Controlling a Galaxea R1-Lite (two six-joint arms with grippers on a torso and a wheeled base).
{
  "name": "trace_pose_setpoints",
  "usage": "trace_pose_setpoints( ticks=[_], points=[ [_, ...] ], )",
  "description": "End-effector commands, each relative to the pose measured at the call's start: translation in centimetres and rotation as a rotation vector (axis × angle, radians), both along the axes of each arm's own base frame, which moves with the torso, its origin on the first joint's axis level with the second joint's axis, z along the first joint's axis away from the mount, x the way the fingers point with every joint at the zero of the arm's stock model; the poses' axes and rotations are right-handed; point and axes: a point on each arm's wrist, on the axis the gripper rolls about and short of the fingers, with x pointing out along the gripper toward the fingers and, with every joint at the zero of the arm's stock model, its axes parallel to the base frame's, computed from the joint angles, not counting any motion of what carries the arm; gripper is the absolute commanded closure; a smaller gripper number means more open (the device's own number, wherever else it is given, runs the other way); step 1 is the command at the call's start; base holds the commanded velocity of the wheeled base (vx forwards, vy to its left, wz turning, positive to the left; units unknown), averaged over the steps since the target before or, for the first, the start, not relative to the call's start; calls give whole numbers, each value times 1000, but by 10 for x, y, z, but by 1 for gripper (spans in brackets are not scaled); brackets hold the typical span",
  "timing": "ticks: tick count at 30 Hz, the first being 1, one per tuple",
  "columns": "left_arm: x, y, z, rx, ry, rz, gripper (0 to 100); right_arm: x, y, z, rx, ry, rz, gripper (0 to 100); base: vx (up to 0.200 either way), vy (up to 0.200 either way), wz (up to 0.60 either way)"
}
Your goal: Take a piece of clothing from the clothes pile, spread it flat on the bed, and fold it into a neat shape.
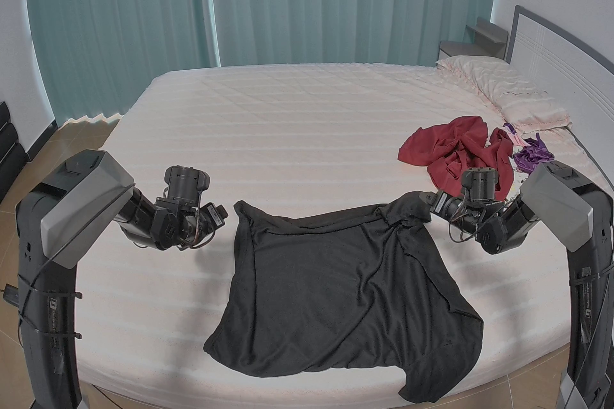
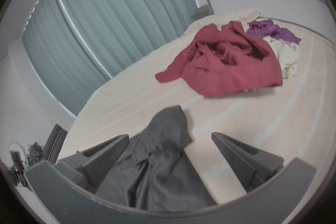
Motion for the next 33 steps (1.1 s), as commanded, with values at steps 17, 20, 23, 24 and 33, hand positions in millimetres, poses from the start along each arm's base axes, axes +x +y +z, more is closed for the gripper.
trace_pose_setpoints(
  ticks=[17,20,23,24,33],
  points=[
    [-165,-26,-3,-205,12,-140,0,-60,40,-44,-243,215,233,0,0,0,0],
    [-168,-25,-15,-202,27,-139,0,-57,44,-53,-292,220,224,0,0,0,0],
    [-170,-24,-27,-196,59,-137,0,-50,45,-62,-346,229,220,0,0,0,0],
    [-170,-24,-27,-196,59,-137,0,-50,45,-62,-346,229,220,0,0,0,0],
    [-169,-25,-30,-206,65,-149,0,-29,56,-63,-428,269,191,100,0,0,0]
  ],
)
